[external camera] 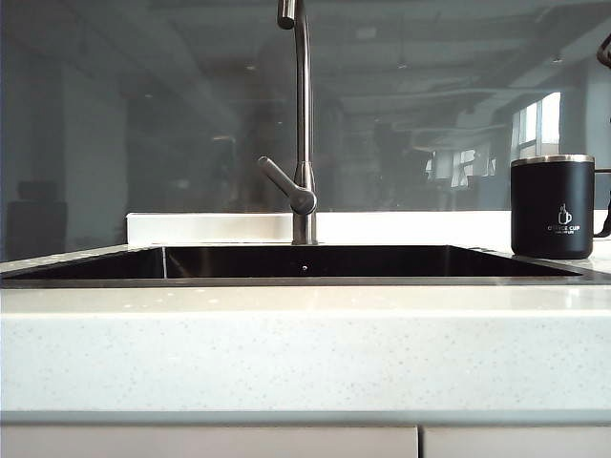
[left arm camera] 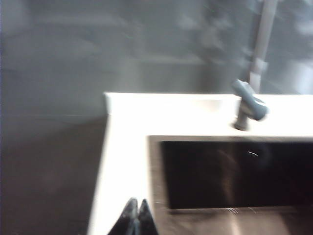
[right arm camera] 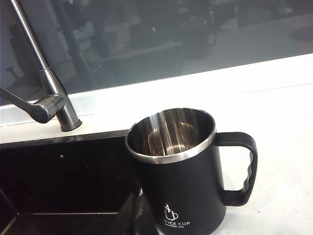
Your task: Pick up the mug next to the sink, go to the faucet to get some water, pour the water into the sink, and finally put the mug back to its place.
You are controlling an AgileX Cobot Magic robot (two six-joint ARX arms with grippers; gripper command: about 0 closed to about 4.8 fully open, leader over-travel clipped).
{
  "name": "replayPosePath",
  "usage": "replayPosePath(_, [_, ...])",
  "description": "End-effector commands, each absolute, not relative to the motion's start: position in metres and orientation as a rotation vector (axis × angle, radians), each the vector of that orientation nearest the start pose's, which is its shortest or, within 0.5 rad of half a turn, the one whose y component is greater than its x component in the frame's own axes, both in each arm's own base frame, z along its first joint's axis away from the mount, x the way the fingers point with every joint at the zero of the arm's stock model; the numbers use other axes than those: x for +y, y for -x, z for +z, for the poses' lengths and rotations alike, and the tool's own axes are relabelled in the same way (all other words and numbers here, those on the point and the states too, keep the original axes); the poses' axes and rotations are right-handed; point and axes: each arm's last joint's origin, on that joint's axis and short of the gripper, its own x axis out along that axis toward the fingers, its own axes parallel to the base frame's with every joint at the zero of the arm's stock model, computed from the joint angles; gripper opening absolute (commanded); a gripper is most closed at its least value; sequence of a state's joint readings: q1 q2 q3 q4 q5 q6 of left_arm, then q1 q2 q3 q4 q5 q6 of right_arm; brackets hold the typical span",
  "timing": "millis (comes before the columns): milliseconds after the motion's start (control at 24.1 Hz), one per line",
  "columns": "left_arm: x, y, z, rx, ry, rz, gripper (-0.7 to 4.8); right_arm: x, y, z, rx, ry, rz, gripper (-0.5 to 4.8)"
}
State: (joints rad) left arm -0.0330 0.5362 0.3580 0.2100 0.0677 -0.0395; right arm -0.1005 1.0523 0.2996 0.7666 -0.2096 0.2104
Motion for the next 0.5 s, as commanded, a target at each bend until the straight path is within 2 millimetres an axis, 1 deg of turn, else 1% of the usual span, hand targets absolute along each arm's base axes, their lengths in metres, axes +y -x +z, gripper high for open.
replayPosePath(41, [-0.002, -0.116, 0.236, -0.156, 0.071, -0.053, -0.02, -0.015, -0.205, 0.213, -0.025, -0.207, 0.099, -0.06])
replayPosePath(83, [-0.001, -0.111, 0.229, -0.174, 0.079, -0.052, -0.02, -0.015, -0.205, 0.213, -0.024, -0.207, 0.109, -0.06])
replayPosePath(124, [-0.001, -0.105, 0.219, -0.196, 0.082, -0.058, -0.02, -0.015, -0.205, 0.213, -0.024, -0.207, 0.111, -0.06])
replayPosePath(290, [-0.001, -0.099, 0.193, -0.205, 0.116, -0.061, -0.02, -0.015, -0.205, 0.213, -0.023, -0.207, 0.111, -0.06])
replayPosePath(373, [-0.001, -0.098, 0.184, -0.174, 0.115, -0.059, -0.02, -0.015, -0.205, 0.213, -0.023, -0.207, 0.111, -0.06])
replayPosePath(497, [-0.001, -0.097, 0.178, -0.123, 0.070, -0.053, -0.02, -0.015, -0.205, 0.213, -0.023, -0.207, 0.111, -0.06])
